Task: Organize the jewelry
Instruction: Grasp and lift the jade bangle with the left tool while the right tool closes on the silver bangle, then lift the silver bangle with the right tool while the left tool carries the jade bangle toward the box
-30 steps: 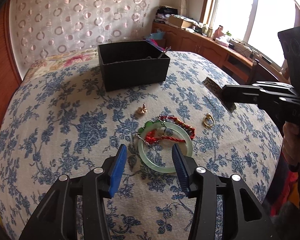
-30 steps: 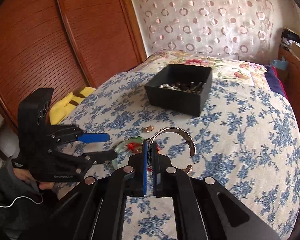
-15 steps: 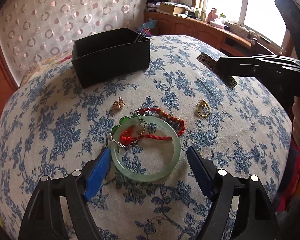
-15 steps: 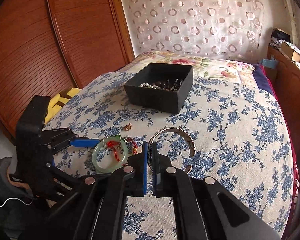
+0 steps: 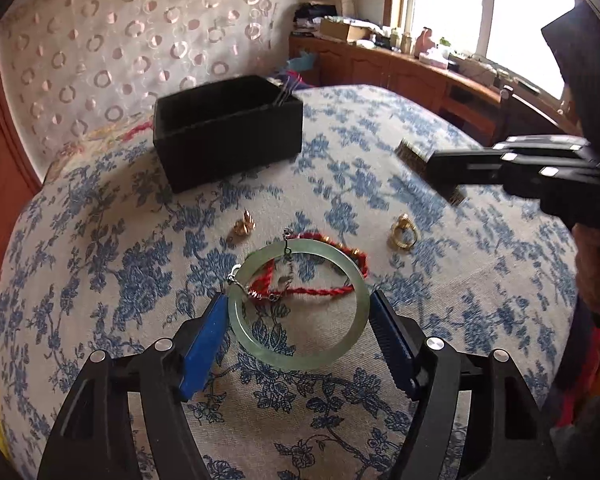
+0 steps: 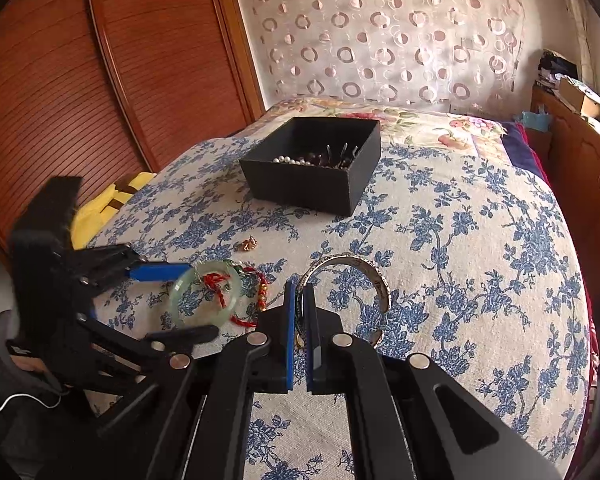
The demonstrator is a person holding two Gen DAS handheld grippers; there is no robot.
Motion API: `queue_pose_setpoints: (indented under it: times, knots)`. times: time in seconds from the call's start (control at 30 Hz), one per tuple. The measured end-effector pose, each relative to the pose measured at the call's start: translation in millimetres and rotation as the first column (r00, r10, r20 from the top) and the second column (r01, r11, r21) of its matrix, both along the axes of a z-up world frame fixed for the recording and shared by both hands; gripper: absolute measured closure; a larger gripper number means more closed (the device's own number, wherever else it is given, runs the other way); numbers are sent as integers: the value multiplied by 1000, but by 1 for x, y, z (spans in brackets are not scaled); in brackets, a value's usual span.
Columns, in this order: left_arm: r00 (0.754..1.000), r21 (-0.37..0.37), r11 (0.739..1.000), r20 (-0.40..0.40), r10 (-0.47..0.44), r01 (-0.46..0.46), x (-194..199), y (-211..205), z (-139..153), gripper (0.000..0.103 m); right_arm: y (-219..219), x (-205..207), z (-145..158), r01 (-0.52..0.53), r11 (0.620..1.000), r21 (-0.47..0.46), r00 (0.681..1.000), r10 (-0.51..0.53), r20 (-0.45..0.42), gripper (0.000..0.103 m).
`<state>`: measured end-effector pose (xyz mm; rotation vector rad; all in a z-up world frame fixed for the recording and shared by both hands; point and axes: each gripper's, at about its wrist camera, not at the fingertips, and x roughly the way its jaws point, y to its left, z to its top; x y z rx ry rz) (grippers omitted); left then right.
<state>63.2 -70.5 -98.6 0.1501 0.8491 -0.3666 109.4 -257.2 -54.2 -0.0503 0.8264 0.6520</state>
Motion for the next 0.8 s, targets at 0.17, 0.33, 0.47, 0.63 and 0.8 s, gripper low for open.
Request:
queue_pose_setpoints:
  times: [0.17,0.33,0.47,0.63,0.8]
  knots:
    - [999,-41,999,38,-11,13,-6,3,28,35,-1,1,-1,3,1000,0,1000,-3,-1,99]
    - [994,-62,998,102,-25,31,-11,3,60,35,-3,1,2,7,1000,4,1000,-7,6,99]
    - [989,-49,998,142,-28,35,-11,4,77,35,-3,1,3,6,1000,2,1000,-6,10,99]
    - [988,-35,999,152,-10,16,-5,8,78,35,-1,1,8,0,1000,-2,1000,0,23,99]
    - [988,-38,999,152,21,-15,2,17,76,35,2,2,14,-6,1000,-16,999,7,41,99]
